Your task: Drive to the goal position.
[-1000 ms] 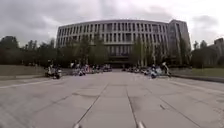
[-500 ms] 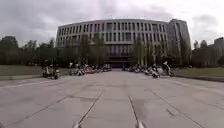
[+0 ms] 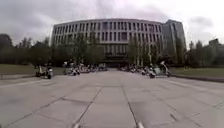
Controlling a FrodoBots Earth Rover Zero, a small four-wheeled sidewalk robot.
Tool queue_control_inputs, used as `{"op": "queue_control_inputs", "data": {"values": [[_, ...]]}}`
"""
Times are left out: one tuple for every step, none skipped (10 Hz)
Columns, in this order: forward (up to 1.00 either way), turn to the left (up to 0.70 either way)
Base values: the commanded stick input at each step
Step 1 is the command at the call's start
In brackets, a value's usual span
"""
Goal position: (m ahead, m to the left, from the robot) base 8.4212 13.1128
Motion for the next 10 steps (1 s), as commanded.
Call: {"op": "queue_control_inputs", "data": {"values": [[0.45, -0.27], [0.45, -0.27], [0.45, -0.27], [0.45, -0.21], [0.45, 0.0], [0.45, 0.0], [0.45, 0.0], [0.45, 0.0], [0.45, 0.0], [0.45, 0.0]]}}
